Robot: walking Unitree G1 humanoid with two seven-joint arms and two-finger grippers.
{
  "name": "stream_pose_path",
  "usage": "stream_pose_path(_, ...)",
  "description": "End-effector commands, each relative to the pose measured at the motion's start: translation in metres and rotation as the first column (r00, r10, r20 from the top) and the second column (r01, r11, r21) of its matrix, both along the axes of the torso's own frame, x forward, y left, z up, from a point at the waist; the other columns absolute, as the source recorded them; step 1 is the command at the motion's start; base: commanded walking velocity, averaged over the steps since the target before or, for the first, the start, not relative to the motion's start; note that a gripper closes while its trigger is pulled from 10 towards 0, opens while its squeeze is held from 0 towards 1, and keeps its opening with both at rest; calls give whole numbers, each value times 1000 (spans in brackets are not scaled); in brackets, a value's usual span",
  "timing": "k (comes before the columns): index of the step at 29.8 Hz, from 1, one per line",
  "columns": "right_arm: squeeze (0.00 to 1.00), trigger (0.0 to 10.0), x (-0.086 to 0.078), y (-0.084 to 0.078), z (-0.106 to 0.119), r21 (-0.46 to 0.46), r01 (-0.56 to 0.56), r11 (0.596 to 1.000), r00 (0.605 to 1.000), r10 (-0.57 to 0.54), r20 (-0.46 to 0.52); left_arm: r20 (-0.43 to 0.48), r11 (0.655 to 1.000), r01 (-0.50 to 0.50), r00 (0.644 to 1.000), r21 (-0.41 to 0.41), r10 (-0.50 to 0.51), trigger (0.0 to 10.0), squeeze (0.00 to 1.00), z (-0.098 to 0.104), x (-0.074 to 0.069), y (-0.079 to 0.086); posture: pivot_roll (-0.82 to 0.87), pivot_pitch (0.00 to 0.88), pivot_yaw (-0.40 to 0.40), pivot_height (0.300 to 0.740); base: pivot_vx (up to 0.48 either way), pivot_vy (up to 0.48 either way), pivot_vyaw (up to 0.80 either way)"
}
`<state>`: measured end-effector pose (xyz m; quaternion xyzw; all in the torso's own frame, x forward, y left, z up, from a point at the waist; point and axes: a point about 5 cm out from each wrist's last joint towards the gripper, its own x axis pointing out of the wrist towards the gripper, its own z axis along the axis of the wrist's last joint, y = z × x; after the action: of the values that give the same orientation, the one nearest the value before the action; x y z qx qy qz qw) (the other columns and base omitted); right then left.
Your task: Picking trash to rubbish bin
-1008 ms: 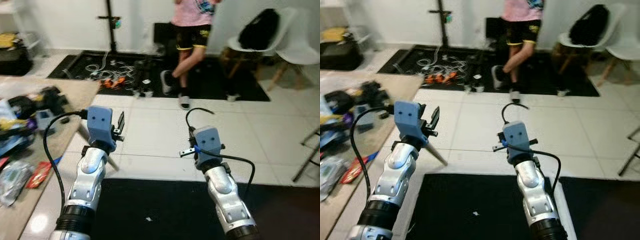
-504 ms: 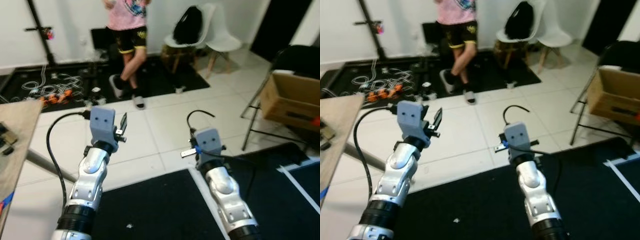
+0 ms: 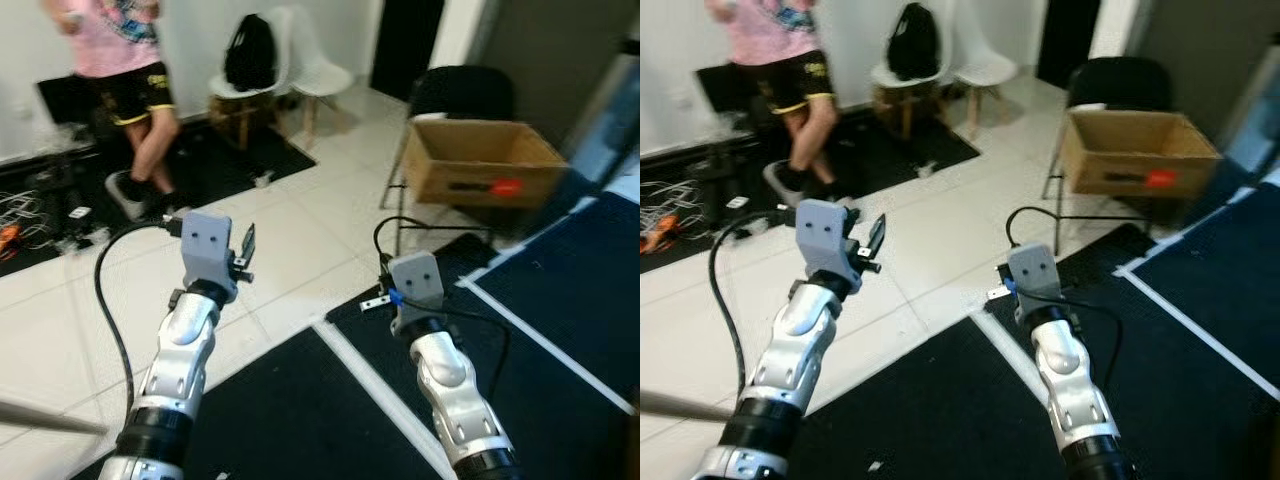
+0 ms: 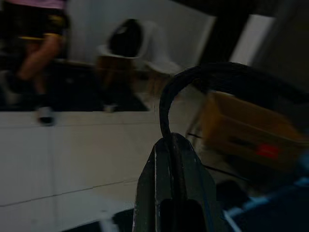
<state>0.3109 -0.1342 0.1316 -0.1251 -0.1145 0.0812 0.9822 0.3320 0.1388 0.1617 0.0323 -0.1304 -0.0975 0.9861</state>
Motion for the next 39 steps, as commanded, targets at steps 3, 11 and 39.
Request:
stream_pose_path(3,0,10000,-1,2,-6,4,-6,1000,1000,6,-24,-9,1000,-6,1000,7,6,10000,0,-3,0,2,-48,39,37,740,0,0,-800)
stream_pose_path(11,0,10000,0,2,-6,2,-6,1000,1000,6,-26,-13,1000,-6,1000,-2,6,10000,0,-3,0,2,-47,37,35,740,0,0,-800)
stream_pose_path(39,0,10000,-1,-3,-29,-7,37,999,989,-38,-145,-94,1000,16,995,-2,-16,10000,0,-13,1,-3,-45,40,31,740,0,0,-657)
